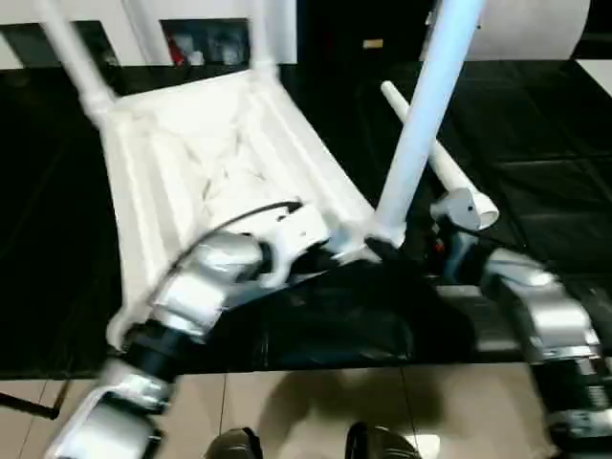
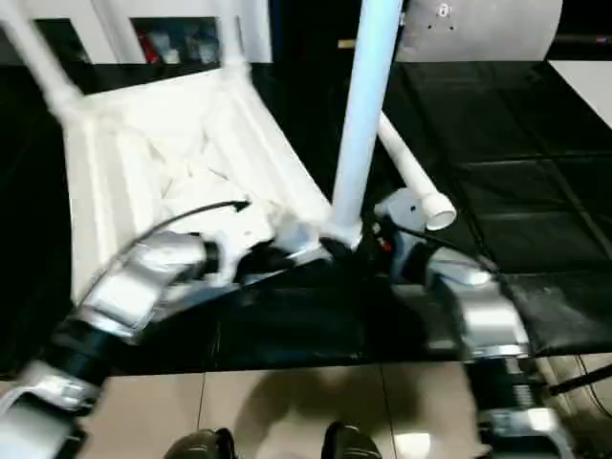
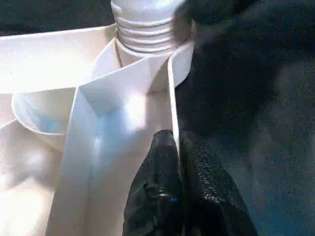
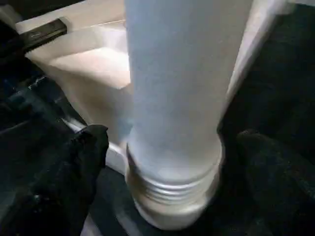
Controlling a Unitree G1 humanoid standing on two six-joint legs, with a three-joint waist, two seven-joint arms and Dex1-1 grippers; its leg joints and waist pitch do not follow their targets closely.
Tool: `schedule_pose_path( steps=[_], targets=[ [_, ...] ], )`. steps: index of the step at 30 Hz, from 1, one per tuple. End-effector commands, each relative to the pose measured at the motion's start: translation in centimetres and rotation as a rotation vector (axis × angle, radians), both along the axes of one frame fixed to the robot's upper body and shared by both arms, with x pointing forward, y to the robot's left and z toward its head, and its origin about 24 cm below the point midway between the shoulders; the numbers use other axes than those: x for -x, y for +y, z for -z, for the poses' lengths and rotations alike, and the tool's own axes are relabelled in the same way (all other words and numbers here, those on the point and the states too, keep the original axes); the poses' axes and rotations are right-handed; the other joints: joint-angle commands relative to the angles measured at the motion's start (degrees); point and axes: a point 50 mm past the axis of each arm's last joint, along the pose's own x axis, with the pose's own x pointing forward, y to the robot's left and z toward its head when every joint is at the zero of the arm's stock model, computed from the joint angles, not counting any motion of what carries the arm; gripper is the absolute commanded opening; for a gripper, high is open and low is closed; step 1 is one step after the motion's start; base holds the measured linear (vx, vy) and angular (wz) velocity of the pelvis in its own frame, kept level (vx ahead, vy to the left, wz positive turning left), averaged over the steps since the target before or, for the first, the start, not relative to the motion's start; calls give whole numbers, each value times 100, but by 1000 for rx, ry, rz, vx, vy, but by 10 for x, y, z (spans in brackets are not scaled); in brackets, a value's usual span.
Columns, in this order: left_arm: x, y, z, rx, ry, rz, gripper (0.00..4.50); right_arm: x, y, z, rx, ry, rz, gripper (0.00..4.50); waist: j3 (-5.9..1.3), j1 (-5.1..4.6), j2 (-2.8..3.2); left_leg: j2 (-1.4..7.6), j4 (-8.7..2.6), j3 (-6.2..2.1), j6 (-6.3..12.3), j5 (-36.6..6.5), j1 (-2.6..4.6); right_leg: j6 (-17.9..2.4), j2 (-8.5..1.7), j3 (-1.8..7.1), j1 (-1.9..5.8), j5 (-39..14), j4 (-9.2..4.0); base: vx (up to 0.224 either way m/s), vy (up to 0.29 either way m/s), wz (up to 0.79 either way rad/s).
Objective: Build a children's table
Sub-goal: Rotate leg to tighten
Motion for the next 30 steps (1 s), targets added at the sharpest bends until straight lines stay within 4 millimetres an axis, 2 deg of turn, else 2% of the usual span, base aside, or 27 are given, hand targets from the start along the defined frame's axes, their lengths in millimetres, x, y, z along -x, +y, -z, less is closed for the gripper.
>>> schedule_pose_path(
  steps=[1,6,7,10,12,15,22,23,30],
  targets=[
    [13,0,9,-63,67,202,0,6,4,-8,45,-24,-182,446,-456,15,-34,238,-309,-35,891,-539,33,-1602,-341,332,410,-700,-322,0,0,0],
    [17,9,7,-87,92,300,0,10,5,-8,91,-18,-306,446,-475,85,-17,261,-300,-34,789,-556,49,-1652,-345,337,386,-696,-284,0,0,0],
    [16,13,7,-113,92,331,0,10,5,-8,114,-8,-355,446,-477,100,-28,257,-297,-32,796,-555,48,-1665,-340,334,383,-692,-281,0,0,0],
    [16,17,6,-146,97,377,0,10,9,-7,139,8,-416,410,-485,135,-27,257,-291,-25,775,-534,46,-1661,-345,343,389,-653,-270,0,0,0],
    [16,18,4,-162,97,420,0,9,14,-5,152,18,-464,398,-493,151,-57,251,-290,-26,785,-470,33,-1656,-351,343,399,-603,-258,0,0,0],
    [14,18,2,-164,93,435,0,9,16,-4,161,29,-499,368,-500,192,-49,257,-278,-24,787,-404,37,-1655,-358,348,396,-567,-241,0,0,0],
    [11,19,1,-167,84,447,0,10,21,-2,159,41,-551,316,-484,195,-69,249,-281,-27,766,-453,22,-1595,-356,344,397,-742,-257,0,0,0],
    [11,19,1,-166,85,447,0,10,21,-2,159,42,-558,296,-482,194,-69,248,-281,-28,766,-444,18,-1587,-353,342,398,-743,-256,0,0,0],
    [11,23,3,-154,105,440,0,12,23,5,145,81,-571,267,-479,197,-63,252,-282,-28,777,-444,25,-1598,-349,340,391,-734,-254,0,0,0]
  ],
)
